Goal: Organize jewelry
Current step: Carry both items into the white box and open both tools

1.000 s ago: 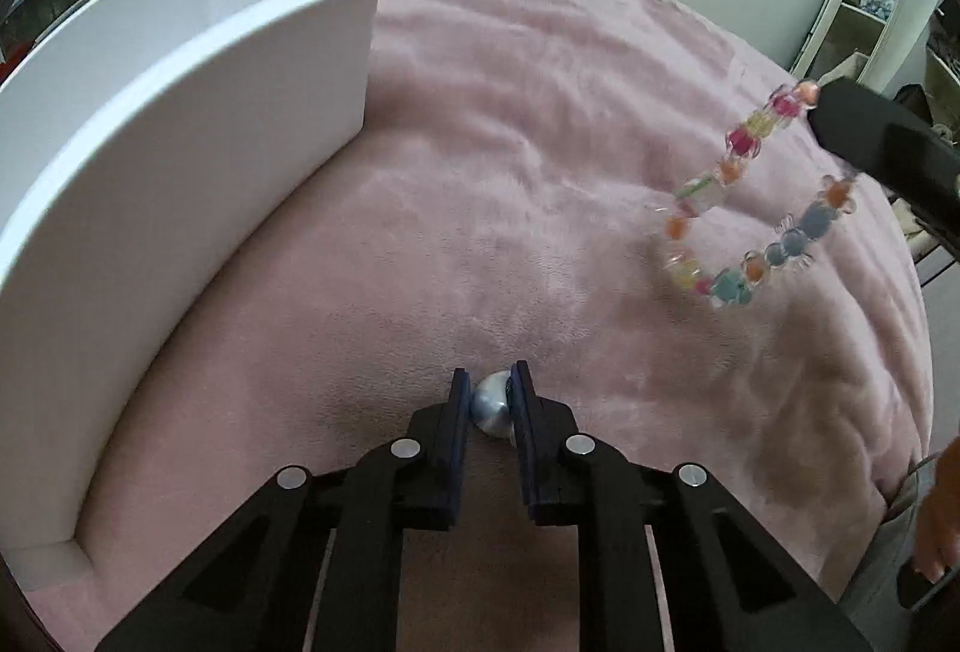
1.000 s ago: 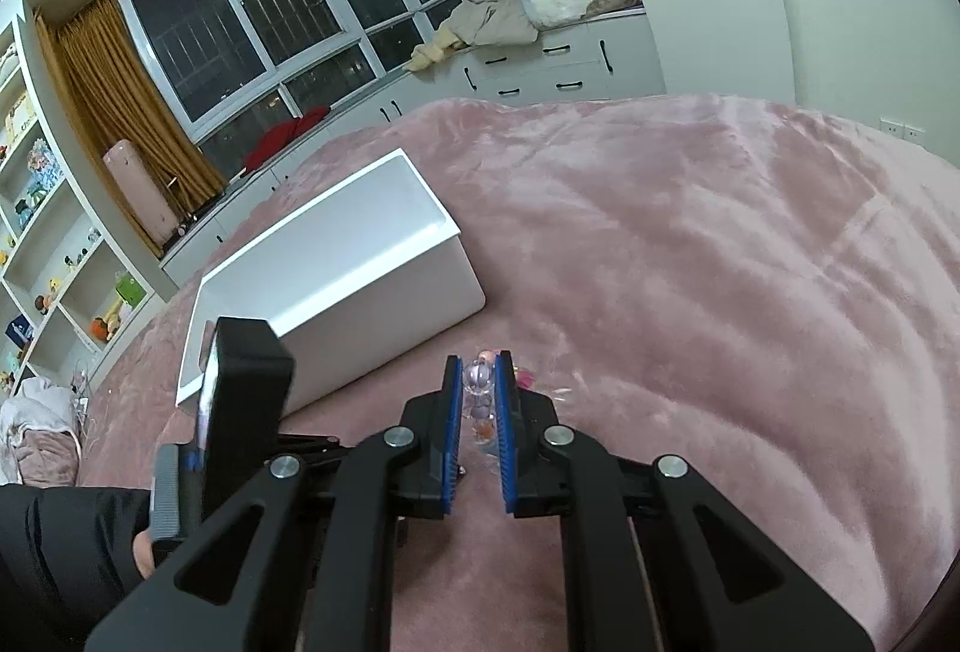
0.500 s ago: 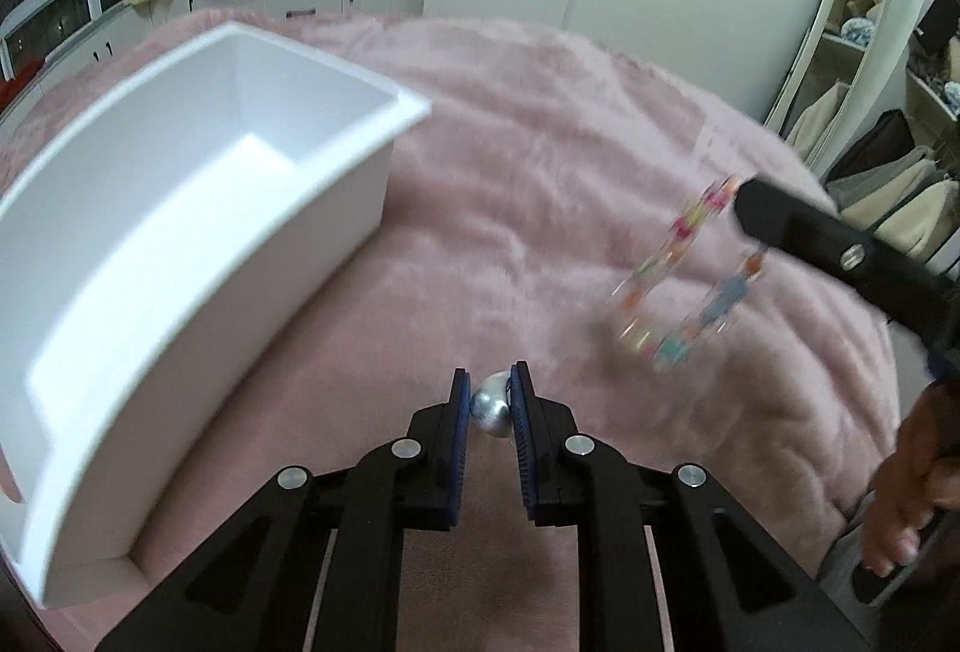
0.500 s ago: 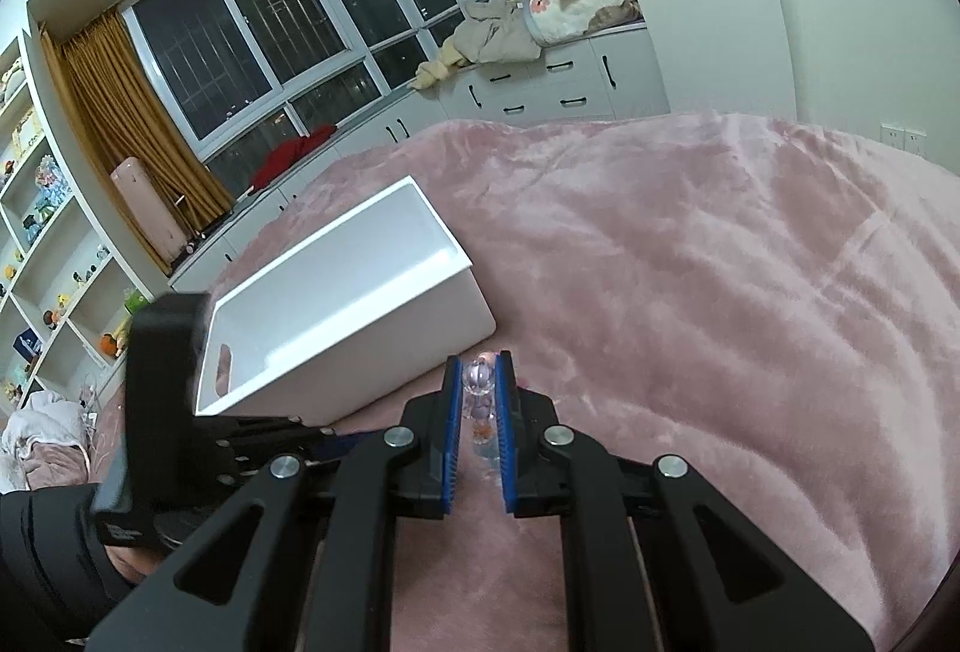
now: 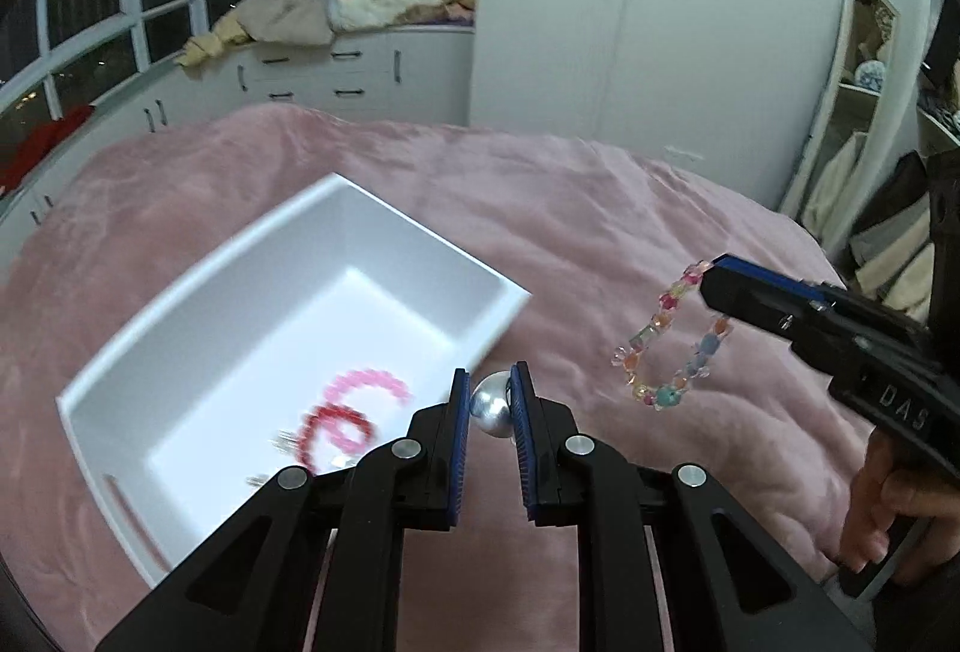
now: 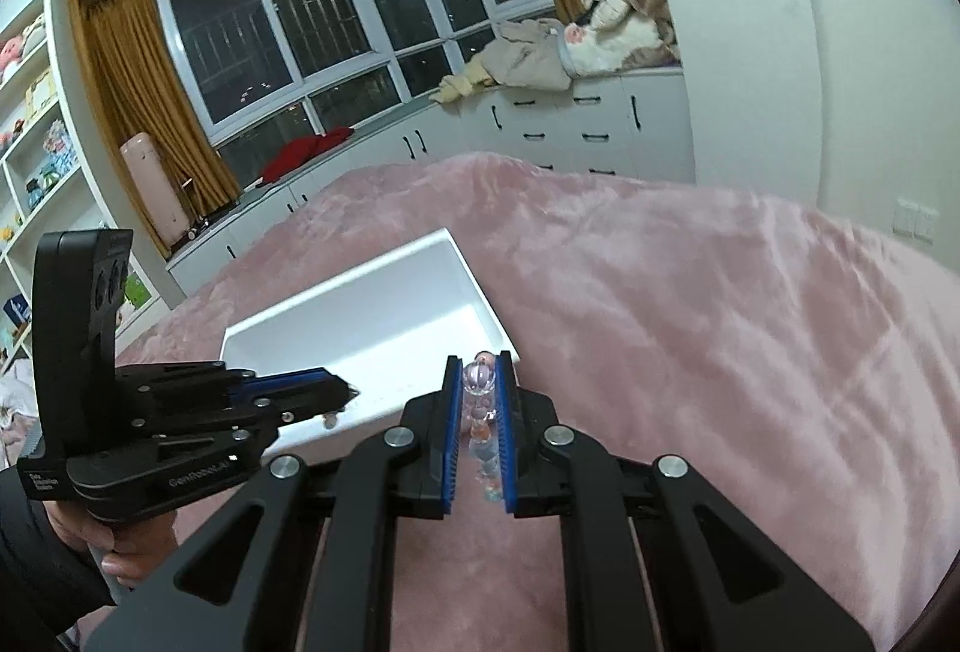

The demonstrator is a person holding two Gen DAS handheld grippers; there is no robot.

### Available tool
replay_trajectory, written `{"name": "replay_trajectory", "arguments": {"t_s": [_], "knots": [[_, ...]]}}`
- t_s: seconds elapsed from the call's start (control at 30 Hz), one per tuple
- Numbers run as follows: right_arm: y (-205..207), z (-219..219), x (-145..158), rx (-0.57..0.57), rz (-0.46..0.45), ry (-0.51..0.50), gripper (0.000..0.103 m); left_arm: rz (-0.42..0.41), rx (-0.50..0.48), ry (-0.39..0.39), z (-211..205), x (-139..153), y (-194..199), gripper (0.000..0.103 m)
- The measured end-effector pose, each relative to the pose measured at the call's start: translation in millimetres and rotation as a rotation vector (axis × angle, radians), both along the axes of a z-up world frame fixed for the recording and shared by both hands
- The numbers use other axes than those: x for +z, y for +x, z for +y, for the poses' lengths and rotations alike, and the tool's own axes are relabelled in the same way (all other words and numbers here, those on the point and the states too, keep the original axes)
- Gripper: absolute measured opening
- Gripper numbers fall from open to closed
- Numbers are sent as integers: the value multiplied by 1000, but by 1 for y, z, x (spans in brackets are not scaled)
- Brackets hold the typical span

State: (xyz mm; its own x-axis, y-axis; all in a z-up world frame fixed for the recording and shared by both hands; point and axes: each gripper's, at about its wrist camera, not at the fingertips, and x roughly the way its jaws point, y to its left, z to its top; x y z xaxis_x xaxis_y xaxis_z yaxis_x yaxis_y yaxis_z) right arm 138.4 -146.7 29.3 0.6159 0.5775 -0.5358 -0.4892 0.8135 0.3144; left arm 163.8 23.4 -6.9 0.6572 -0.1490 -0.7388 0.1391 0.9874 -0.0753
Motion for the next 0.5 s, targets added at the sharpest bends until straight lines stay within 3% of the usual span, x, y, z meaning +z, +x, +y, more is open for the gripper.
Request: {"name": "replay_trajectory", "arguments": {"t_s": [0.5], "knots": [[31, 89, 33, 87, -72, -60, 11, -28, 140, -3, 94, 16, -3, 19]]}}
